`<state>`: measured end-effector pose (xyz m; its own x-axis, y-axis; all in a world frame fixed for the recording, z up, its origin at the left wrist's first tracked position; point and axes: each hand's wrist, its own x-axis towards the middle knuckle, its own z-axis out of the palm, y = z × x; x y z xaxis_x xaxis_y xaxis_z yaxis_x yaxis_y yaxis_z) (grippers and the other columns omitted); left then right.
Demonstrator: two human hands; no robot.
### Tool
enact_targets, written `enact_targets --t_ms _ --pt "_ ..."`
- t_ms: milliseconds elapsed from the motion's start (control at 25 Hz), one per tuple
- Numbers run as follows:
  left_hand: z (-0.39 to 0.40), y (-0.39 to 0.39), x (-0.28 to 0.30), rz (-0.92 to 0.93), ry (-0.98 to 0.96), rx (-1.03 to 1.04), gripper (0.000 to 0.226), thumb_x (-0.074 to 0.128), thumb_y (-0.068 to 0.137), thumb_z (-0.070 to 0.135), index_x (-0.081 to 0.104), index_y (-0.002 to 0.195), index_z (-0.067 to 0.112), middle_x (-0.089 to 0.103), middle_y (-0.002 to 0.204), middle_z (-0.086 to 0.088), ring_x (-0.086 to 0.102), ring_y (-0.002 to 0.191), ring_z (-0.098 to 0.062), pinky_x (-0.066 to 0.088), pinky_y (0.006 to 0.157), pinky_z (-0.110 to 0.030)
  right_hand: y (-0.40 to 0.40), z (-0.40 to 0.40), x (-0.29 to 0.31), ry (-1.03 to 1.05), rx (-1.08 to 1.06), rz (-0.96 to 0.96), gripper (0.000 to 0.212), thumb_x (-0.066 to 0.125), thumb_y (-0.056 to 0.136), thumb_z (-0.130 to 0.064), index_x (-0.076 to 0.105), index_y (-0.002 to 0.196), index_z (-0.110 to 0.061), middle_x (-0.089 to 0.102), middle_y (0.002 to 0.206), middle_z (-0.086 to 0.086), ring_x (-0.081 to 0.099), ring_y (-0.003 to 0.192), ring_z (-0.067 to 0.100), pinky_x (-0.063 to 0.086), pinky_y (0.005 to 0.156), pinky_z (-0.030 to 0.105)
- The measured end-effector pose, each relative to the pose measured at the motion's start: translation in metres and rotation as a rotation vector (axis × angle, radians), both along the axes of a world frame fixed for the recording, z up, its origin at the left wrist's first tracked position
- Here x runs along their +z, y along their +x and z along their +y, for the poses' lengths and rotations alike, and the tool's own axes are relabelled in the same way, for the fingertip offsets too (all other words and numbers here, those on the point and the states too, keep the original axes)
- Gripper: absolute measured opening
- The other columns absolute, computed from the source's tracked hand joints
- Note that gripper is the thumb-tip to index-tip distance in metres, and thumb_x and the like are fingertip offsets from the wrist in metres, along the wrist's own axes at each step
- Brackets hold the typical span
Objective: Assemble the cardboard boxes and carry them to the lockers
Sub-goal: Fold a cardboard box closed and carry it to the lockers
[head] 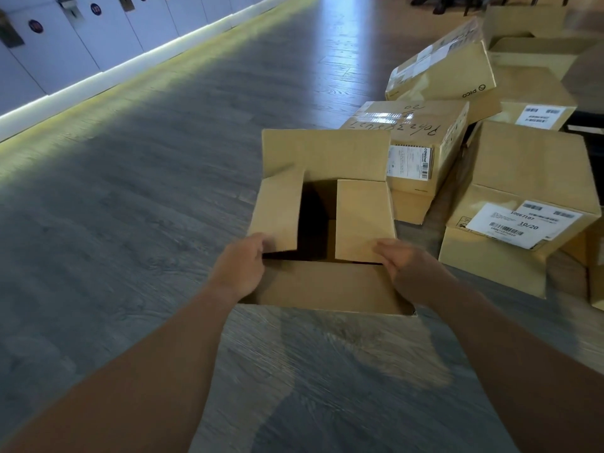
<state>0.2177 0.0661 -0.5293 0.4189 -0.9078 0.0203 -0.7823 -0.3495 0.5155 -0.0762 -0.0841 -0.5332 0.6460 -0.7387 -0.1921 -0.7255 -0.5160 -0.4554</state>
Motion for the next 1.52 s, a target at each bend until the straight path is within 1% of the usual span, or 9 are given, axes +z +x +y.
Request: enact_targets --t_ms 160,280,480,600,880,1040,1200,1360,1520 --pt "0.009 0.02 0.006 0.13 0.24 -0.022 0.074 0.032 0.084 -0.022 0.063 0.134 0.022 0.046 0.151 0.009 0.035 0.143 -0.014 0.019 0.115 -0.022 -0.02 -0.006 -0.01 0.038 0.083 0.084 0.074 0.043 0.097 0.008 0.034 0.156 -0.035 0.02 0.166 -0.016 0.03 0.149 0.018 0.027 0.121 0.037" --pt "0.01 0.023 0.008 0.24 0.19 0.001 0.07 0.035 0.087 -0.022 0.068 0.128 0.024 0.051 0.146 0.011 0.042 0.138 -0.01 0.024 0.115 -0.021 -0.029 -0.001 -0.009 0.01 0.125 0.096 0.077 0.057 0.097 -0.003 0.026 0.159 -0.036 0.011 0.166 -0.02 0.034 0.146 0.014 0.033 0.116 0.036" --pt "0.015 0.026 0.017 0.652 0.155 0.2 0.042 0.045 0.092 -0.017 0.077 0.104 0.009 0.073 0.112 0.002 0.067 0.092 -0.006 0.054 0.081 -0.024 -0.039 0.0 -0.01 0.078 -0.14 -0.204 0.035 0.058 0.1 -0.035 0.064 0.134 -0.026 0.056 0.143 -0.011 0.06 0.123 0.019 0.048 0.099 0.037" --pt "0.016 0.015 0.014 0.453 0.11 0.193 0.025 0.066 0.088 -0.001 0.078 0.087 0.021 0.077 0.084 0.001 0.069 0.079 -0.013 0.056 0.08 -0.037 -0.033 -0.001 0.0 0.052 -0.394 -0.341 0.019 0.061 0.099 -0.038 0.069 0.09 -0.024 0.069 0.086 -0.004 0.062 0.083 0.02 0.043 0.064 0.028" --pt "-0.007 -0.001 0.005 0.135 0.124 0.251 0.023 0.067 0.09 0.027 0.068 0.106 0.01 0.07 0.104 -0.006 0.065 0.095 -0.021 0.055 0.081 -0.039 -0.015 0.012 0.002 -0.057 -0.446 -0.346 0.054 0.063 0.094 -0.016 0.047 0.142 -0.033 0.065 0.095 0.002 0.06 0.081 0.021 0.054 0.073 0.036" --pt "-0.014 -0.003 -0.001 0.201 0.245 0.202 0.043 0.058 0.094 0.048 0.053 0.126 0.02 0.06 0.117 0.0 0.055 0.105 -0.019 0.046 0.085 -0.039 -0.027 0.022 -0.008 -0.222 -0.377 -0.351 0.014 0.068 0.09 -0.009 0.075 0.101 -0.009 0.073 0.085 0.01 0.066 0.072 0.023 0.059 0.072 0.037" --pt "-0.021 -0.003 -0.01 0.264 0.393 0.096 0.068 0.072 0.084 0.051 0.047 0.139 0.019 0.054 0.136 0.001 0.052 0.123 -0.023 0.045 0.1 -0.039 -0.05 0.021 -0.018 -0.241 -0.375 -0.329 0.005 0.072 0.09 -0.021 0.073 0.084 -0.02 0.064 0.066 -0.008 0.061 0.061 0.01 0.05 0.059 0.024" --pt "-0.031 -0.017 -0.007 0.22 0.399 -0.003 0.071 0.08 0.072 0.05 0.054 0.131 0.02 0.06 0.124 0.004 0.058 0.116 -0.02 0.05 0.097 -0.042 -0.055 -0.005 -0.015 -0.153 -0.588 -0.177 0.04 0.064 0.088 -0.027 0.063 0.127 -0.015 0.065 0.103 0.01 0.063 0.094 0.036 0.053 0.083 0.04" --pt "-0.035 -0.025 -0.006 0.263 0.404 -0.095 0.059 0.085 0.068 0.045 0.061 0.12 0.03 0.065 0.116 0.011 0.062 0.108 -0.012 0.052 0.096 -0.043 -0.056 -0.029 -0.001 0.066 -0.763 -0.248 0.051 0.066 0.085 -0.036 0.052 0.129 -0.015 0.059 0.122 0.009 0.055 0.107 0.032 0.043 0.084 0.037"
